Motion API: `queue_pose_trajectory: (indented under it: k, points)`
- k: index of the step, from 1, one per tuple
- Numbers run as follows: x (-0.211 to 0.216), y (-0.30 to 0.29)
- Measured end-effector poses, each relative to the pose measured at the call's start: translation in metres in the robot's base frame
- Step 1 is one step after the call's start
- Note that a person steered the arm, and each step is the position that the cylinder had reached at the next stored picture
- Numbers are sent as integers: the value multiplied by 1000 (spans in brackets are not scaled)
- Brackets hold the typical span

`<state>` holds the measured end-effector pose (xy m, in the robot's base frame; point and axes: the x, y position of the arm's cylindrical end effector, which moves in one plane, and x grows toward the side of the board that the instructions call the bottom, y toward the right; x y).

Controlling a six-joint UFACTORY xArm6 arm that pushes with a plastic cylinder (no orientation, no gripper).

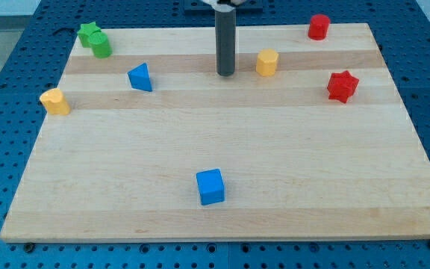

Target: Push the red star into the red circle

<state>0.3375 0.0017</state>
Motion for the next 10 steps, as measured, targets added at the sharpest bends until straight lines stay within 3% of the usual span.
queue_pose_trajectory:
  k: [1, 3, 5, 6, 7, 10]
  points:
    - [52, 11]
    - [102, 139]
    - [44, 223]
    - [18, 227]
    - [22, 248]
    - [-42, 186]
